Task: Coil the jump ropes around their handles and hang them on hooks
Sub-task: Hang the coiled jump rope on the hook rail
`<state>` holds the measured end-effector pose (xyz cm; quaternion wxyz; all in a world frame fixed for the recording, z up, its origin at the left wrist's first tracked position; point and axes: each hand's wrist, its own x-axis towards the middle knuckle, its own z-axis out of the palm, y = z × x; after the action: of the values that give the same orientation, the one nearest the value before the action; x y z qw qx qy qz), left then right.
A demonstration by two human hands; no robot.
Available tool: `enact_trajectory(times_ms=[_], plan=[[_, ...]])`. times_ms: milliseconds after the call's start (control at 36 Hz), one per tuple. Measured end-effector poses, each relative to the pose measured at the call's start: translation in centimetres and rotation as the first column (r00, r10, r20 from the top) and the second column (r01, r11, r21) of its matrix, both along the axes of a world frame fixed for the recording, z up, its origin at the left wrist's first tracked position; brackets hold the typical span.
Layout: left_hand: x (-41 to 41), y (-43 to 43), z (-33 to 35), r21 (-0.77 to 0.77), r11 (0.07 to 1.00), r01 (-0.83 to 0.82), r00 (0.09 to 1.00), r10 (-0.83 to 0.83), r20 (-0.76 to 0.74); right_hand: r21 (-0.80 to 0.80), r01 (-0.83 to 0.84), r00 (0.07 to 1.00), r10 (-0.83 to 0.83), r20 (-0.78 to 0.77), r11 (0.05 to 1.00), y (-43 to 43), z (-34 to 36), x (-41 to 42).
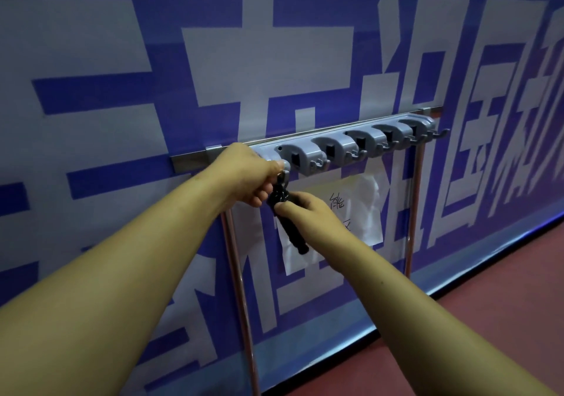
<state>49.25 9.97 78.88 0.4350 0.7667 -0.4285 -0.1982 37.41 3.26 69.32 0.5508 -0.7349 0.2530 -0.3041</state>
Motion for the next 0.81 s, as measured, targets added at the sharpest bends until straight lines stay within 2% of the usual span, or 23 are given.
enact_trajectory(times_ms=[111,250,361,500,639,806], plan=[[-0.6,1.3,-1.1,-0.052,0.999,-0.007,0.999,0.009,0.039,0.054,0.044,0.999,-0.042,-0.022,0.998,-0.4,-0.5,-1.2],[-2.6,3.2,-2.6,-0.102,0.995,-0.008,0.999,0.004,-0.042,0.047,0.128,0.988,-0.123,-0.094,0.991,-0.5,-1.7,-5.3],[-6.4,3.8,-5.6,-0.019,0.995,0.100,0.992,-0.101,-0.079,-0.024,0.211,0.960,-0.211,-0.184,0.977,-0.5,-3.2,-10.8],[-14.6,1.0,-11.7,0.080,0.951,0.298,0.954,-0.294,-0.058,-0.014,0.365,0.897,-0.356,-0.263,0.931,0.3,-7.1,-20.2],[-25.9,-3.6,-19.5,0.150,0.815,0.560,0.828,-0.556,-0.069,0.026,0.520,0.800,-0.477,-0.364,0.854,0.9,-13.7,-33.0],[-39.3,-8.0,-31.0,0.300,0.600,0.742,0.652,-0.750,-0.111,0.148,0.744,0.632,-0.615,-0.471,0.651,1.5,-24.1,-47.2]])
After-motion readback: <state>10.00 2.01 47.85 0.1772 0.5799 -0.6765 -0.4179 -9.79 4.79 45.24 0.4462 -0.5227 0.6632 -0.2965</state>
